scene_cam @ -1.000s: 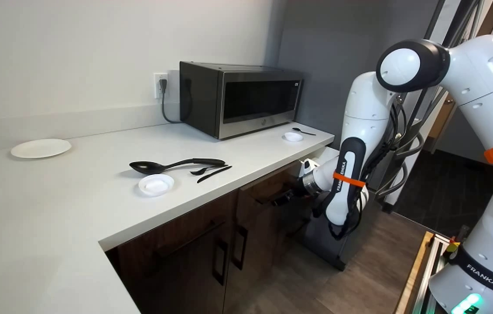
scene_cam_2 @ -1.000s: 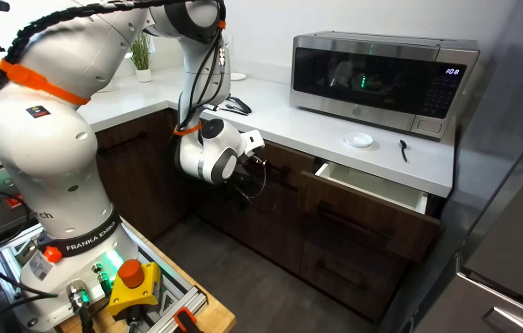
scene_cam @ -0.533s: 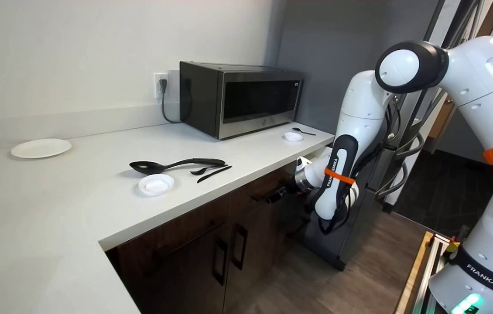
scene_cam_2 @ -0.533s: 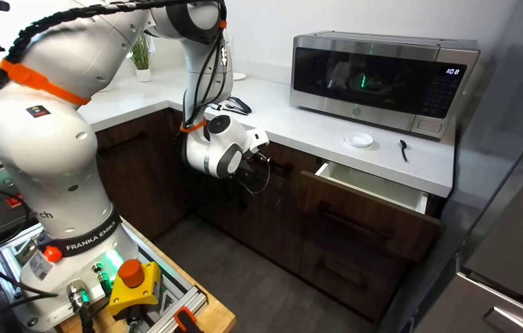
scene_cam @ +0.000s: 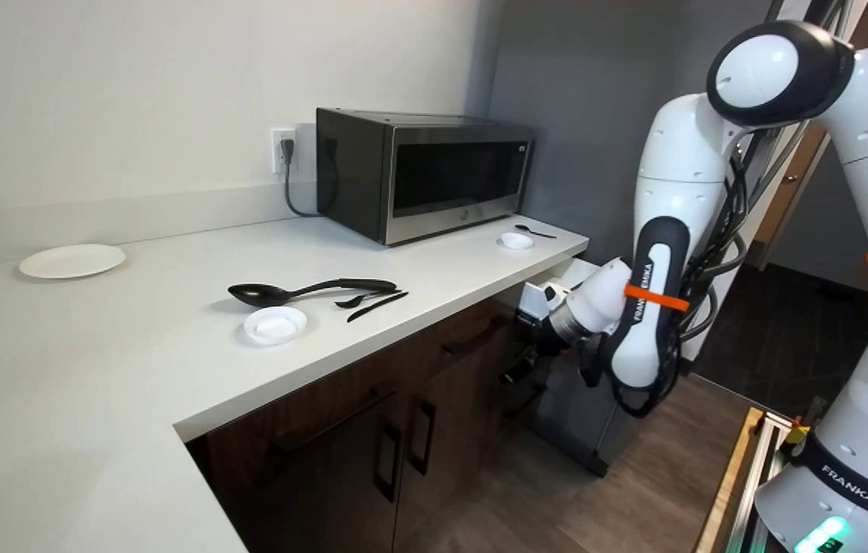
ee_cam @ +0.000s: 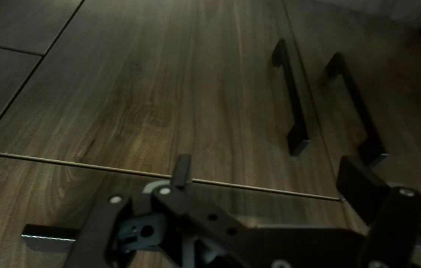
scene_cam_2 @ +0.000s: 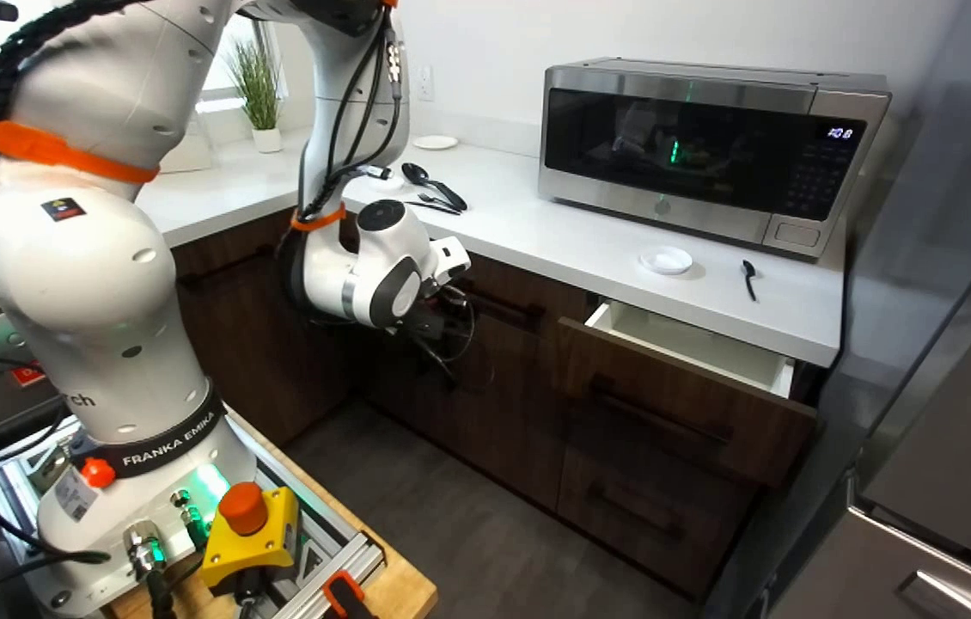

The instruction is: Close the middle drawer

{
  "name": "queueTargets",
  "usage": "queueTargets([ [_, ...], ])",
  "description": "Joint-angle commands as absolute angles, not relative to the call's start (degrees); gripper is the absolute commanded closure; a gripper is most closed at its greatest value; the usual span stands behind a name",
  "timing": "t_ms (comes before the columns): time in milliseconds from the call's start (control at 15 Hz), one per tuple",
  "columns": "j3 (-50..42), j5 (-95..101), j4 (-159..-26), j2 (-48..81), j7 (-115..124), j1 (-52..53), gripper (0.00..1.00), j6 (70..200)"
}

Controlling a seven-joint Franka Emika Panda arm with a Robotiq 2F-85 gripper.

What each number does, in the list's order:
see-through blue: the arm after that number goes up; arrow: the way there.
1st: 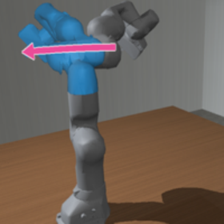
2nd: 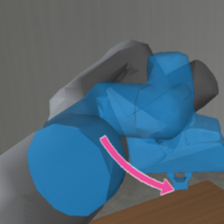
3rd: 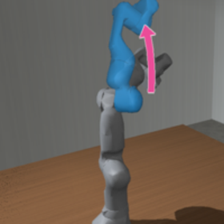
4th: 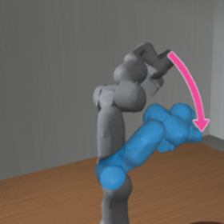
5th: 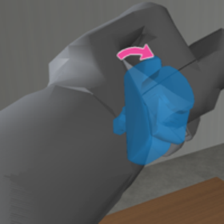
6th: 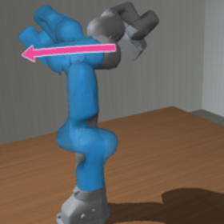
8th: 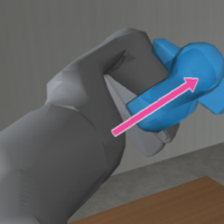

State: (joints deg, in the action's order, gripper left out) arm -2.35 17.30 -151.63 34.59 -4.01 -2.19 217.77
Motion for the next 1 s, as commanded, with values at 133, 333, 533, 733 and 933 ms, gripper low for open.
queueTargets([
  [133,-4.87,29.33,-160.1,20.92,-0.29,-6.46,0.0,214.69],
  [333,-7.15,36.07,-158.33,15.42,6.54,-7.89,0.0,215.05],
  [533,-8.48,40.36,-162.05,6.3,10.5,-8.83,0.0,216.76],
  [733,-10.37,50.42,-157.47,2.32,19.19,-10.04,0.0,216.38],
  [933,-9.7,45.46,-157.08,5.09,15.23,-9.03,0.0,217.44],
])
